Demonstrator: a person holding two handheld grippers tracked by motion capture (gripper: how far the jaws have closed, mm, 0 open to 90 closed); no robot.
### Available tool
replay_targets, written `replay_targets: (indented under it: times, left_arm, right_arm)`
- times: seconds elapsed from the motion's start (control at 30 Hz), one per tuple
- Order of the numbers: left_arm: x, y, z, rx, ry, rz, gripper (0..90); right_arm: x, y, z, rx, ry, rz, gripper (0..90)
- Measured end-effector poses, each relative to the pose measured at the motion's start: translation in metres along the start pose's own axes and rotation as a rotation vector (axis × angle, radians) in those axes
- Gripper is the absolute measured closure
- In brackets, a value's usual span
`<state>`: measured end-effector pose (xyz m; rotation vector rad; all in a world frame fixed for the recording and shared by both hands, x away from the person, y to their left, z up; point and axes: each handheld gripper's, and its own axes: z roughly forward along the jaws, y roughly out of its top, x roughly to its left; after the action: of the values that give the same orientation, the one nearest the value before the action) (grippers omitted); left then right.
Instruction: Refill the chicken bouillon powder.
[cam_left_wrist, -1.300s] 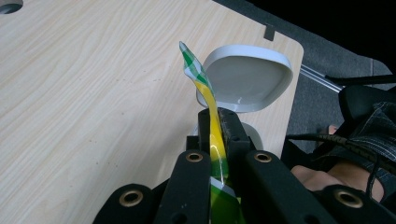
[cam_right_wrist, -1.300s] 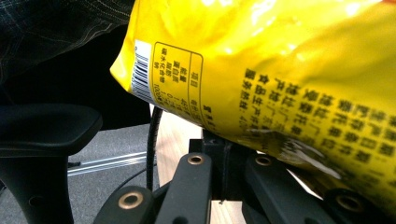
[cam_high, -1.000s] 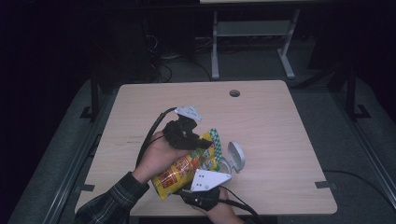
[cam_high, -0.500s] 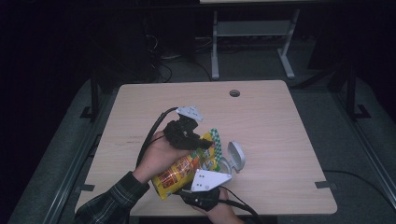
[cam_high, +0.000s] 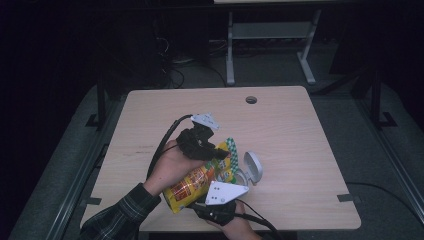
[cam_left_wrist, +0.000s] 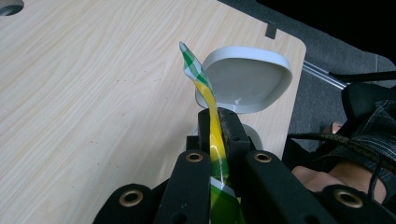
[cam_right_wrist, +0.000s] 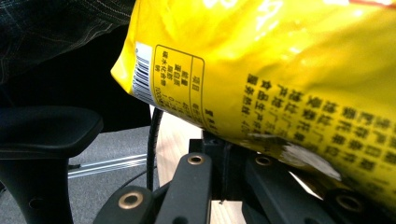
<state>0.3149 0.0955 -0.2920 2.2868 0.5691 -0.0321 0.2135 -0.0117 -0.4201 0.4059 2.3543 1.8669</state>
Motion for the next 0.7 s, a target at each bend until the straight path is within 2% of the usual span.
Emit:
replay_targets:
  times: [0.17, 0.23, 0.4, 0.7]
  left_arm:
    - [0.0011, 0.0010, -0.0004, 0.012, 0.003, 0.010, 89.8]
    - [0.0004, 0.0011, 0.0004, 0.006, 0.001, -0.001, 89.8]
    - [0.0009, 0.0016, 0.0004, 0.015, 0.004, 0.010, 89.8]
    - [0.0000, 0.0026, 0.0013, 0.014, 0.005, 0.005, 89.8]
  right_arm:
    - [-0.0006, 0.0004, 0.0002, -0.005, 0.002, 0.002, 90.0]
    - [-0.0007, 0.0004, 0.0001, -0.005, 0.002, 0.005, 90.0]
    - [-0.0007, 0.0004, 0.0000, -0.006, 0.001, 0.005, 90.0]
    - [-0.0007, 0.0007, -0.0002, -0.006, 0.001, 0.002, 90.0]
